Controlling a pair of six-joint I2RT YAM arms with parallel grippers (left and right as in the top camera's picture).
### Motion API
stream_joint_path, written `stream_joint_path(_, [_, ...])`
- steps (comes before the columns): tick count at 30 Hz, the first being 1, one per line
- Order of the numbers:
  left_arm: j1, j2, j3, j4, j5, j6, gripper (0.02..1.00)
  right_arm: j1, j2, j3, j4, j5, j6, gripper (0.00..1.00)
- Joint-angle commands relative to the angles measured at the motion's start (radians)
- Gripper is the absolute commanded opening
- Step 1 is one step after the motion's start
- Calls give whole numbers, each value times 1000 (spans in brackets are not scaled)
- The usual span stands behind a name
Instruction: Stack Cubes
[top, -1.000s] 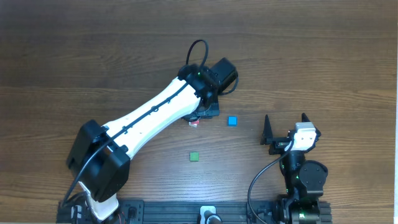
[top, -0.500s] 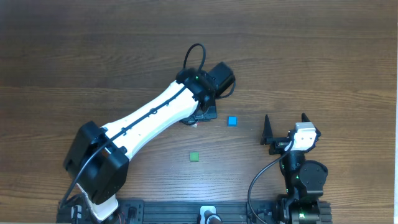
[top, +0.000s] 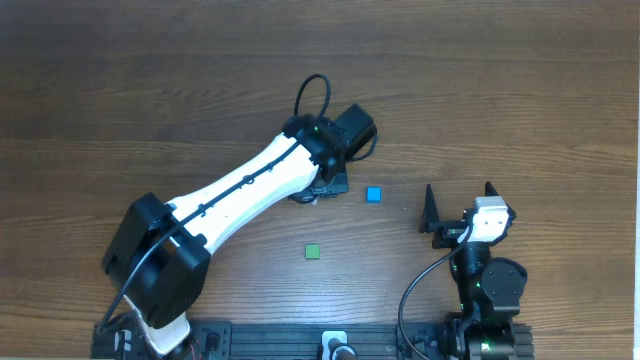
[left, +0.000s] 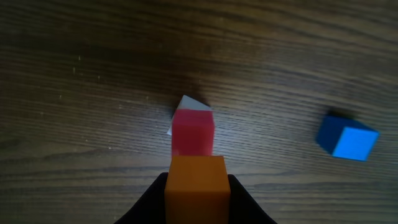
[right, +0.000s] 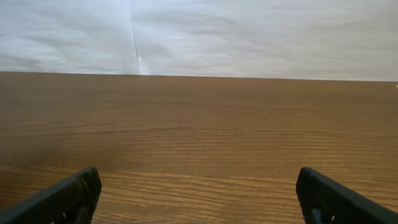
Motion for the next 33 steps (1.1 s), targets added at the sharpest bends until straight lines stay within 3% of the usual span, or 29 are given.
stream_joint_path(1, [6,-26,-24,9,-16,-15,38,-6,-10,-8,1,-1,-2,993])
stream_joint_path(33, [29,14,-24,35,-26,-14,38,-6,-10,-8,2,-1,-2,991])
